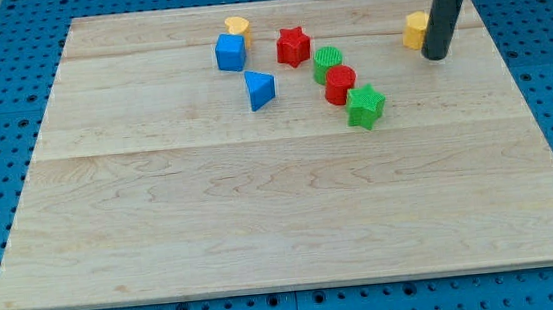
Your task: Push the green circle bit left
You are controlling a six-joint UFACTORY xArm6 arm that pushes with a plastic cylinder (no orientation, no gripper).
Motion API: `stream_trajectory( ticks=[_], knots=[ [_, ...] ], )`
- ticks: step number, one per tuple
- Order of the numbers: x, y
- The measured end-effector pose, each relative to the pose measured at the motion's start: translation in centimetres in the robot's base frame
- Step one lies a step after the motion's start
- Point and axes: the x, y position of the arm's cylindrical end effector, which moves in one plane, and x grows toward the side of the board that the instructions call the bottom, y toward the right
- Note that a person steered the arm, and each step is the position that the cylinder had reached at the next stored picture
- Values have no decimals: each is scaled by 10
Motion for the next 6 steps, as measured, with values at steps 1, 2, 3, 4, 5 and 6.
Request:
stream_trajectory(
  ticks=[1, 2, 3, 4, 5, 6],
  knots=[
    [-47, -8],
    [-69, -10],
    [-42, -21],
    [-9, -48],
    [-11, -134],
    [-28, -151]
  ],
)
